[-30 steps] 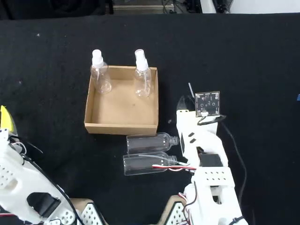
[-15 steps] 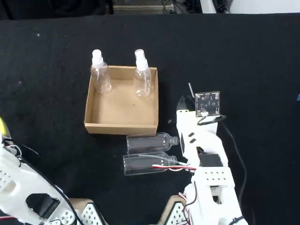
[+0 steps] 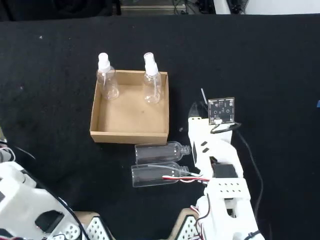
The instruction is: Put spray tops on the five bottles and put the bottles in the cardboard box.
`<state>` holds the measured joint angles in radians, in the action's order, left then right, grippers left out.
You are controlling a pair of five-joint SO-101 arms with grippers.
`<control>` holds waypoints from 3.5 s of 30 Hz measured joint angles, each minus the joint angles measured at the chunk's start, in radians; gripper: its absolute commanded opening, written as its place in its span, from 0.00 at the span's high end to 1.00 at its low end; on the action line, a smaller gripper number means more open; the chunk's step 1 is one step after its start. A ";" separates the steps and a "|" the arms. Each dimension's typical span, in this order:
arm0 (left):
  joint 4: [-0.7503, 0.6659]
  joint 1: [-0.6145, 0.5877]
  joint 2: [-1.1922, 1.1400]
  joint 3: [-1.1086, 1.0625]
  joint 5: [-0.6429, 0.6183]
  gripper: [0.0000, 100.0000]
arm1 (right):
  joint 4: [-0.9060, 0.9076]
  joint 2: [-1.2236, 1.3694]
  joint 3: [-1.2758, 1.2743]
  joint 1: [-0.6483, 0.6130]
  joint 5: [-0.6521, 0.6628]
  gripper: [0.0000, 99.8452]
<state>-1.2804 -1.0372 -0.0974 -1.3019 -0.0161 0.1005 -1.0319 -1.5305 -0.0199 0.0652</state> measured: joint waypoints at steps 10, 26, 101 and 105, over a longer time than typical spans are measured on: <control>0.115 0.003 0.112 -0.002 0.000 0.64 | 0.000 0.000 0.000 0.000 0.000 0.97; 0.514 0.023 0.324 0.066 0.000 0.64 | 0.000 0.000 0.000 0.000 0.000 0.97; 1.168 0.767 1.194 -0.071 0.080 0.97 | 0.000 0.000 0.000 0.000 0.006 0.97; 1.172 0.931 1.227 -0.109 0.029 0.97 | 0.000 0.000 0.000 0.000 0.006 0.97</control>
<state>-0.1082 -0.1059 1.1301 -1.4108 0.0130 0.1005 -1.0319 -1.5305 -0.0199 0.0713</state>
